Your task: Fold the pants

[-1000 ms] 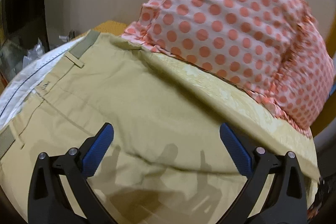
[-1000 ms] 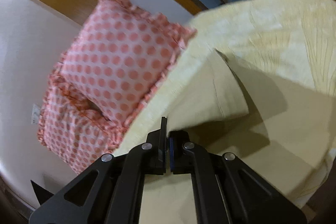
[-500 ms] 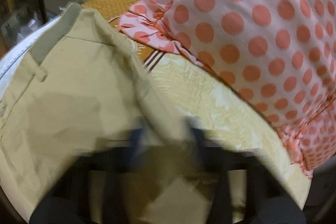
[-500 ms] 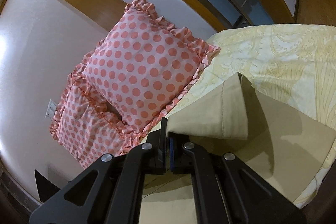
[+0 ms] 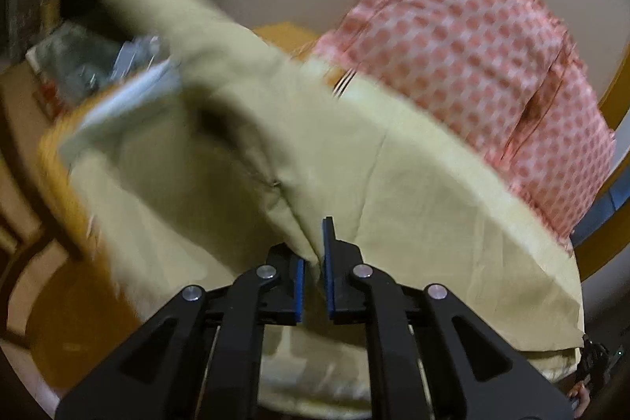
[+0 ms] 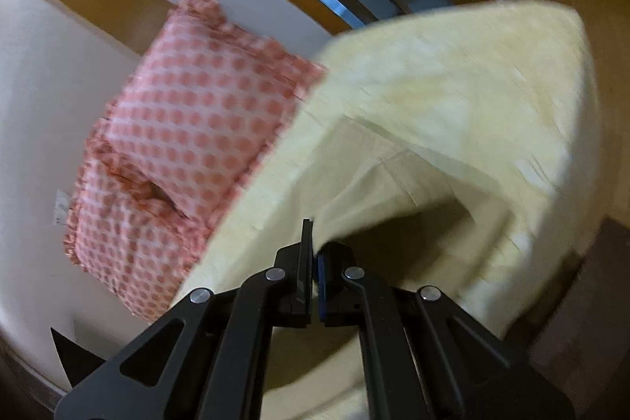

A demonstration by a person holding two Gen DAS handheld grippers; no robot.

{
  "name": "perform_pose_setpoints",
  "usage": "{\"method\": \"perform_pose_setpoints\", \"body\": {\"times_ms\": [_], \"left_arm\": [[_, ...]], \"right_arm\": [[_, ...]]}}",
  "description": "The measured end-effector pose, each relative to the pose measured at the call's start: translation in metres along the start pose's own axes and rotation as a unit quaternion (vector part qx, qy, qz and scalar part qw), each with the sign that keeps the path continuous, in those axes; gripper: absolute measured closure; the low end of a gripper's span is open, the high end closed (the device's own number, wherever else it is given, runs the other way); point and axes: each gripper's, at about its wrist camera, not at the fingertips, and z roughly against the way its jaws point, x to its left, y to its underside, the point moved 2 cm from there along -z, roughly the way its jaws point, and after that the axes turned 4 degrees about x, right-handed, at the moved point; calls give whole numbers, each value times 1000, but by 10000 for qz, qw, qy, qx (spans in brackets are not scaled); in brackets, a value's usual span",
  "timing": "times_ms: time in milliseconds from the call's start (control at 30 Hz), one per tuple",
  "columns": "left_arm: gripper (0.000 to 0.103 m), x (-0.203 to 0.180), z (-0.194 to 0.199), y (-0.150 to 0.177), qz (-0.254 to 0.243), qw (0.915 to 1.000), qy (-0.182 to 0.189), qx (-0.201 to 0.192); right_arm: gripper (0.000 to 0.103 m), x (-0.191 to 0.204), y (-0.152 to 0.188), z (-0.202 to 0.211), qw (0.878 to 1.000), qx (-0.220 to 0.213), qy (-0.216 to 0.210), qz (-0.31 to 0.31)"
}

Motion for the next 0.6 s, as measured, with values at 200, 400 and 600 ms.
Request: {"method": "perform_pose_setpoints", "body": {"times_ms": [200, 400, 600], "left_arm": [[94, 22, -3, 25, 227, 9995, 156, 175], [92, 26, -3, 38, -21, 9998, 139, 138], [28, 33, 31, 41, -147, 9993, -61, -341]], "right_arm": [[101, -14, 8, 8, 9999, 23, 92, -74], [101, -21, 15, 8, 9985, 91, 546, 19], [39, -18, 9, 41, 9888, -786, 1227, 308]]}}
